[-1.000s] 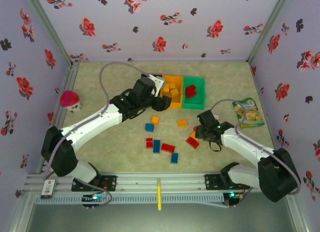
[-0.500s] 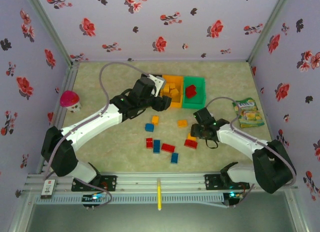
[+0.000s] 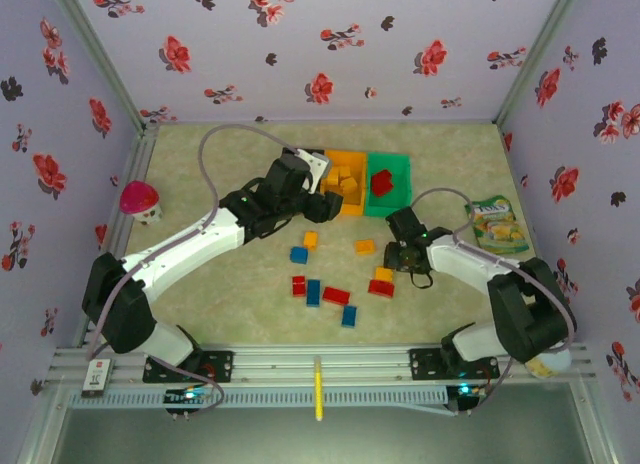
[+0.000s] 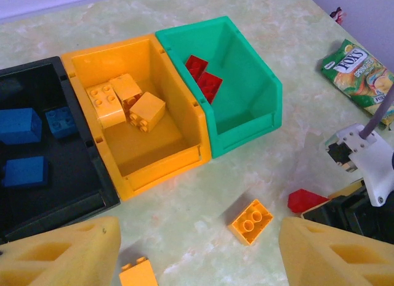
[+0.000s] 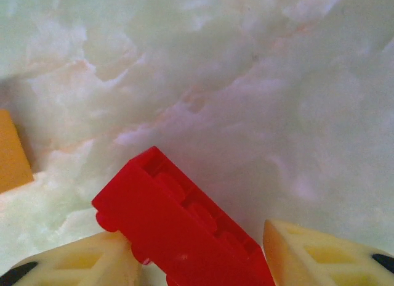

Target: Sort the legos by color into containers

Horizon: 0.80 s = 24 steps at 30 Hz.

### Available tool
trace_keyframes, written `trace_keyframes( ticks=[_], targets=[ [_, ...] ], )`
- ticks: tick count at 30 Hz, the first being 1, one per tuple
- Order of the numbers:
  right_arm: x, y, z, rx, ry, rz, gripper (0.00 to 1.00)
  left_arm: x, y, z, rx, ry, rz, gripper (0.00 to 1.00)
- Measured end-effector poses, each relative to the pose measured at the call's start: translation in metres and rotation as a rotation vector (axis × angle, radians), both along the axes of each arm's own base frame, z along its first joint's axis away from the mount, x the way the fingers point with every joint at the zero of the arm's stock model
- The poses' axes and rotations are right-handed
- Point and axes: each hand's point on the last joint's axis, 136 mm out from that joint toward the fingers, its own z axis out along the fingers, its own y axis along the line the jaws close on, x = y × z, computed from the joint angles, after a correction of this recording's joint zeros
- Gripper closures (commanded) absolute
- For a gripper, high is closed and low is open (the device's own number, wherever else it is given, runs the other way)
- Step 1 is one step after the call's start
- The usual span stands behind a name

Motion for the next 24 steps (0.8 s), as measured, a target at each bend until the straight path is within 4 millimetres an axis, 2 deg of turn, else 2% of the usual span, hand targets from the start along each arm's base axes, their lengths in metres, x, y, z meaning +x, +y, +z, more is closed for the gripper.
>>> trace_keyframes(
  ticks=[7,11,18,20,24],
  targets=[
    [0.012,0.007,0.006,0.018,-0.013,0.024,0.68,-0.001,0.003,0.002,-0.001,-0.006,0.006,0.31],
    [0.017,0.010,0.007,0.021,-0.015,0.037,0.70,-0.002,0.004,-0.001,0.004,-0.002,0.006,0.31],
    [0.032,0.011,0.018,0.027,-0.044,0.033,0.55,-0.004,0.007,0.002,0.003,-0.005,0.008,0.31],
    [0.036,0.005,0.022,0.026,-0.051,0.015,0.51,-0.005,0.008,0.003,0.002,-0.006,0.009,0.31],
    [0.044,-0.020,0.037,0.008,-0.070,-0.046,0.38,-0.004,0.009,0.003,0.005,-0.009,0.014,0.31]
  ],
)
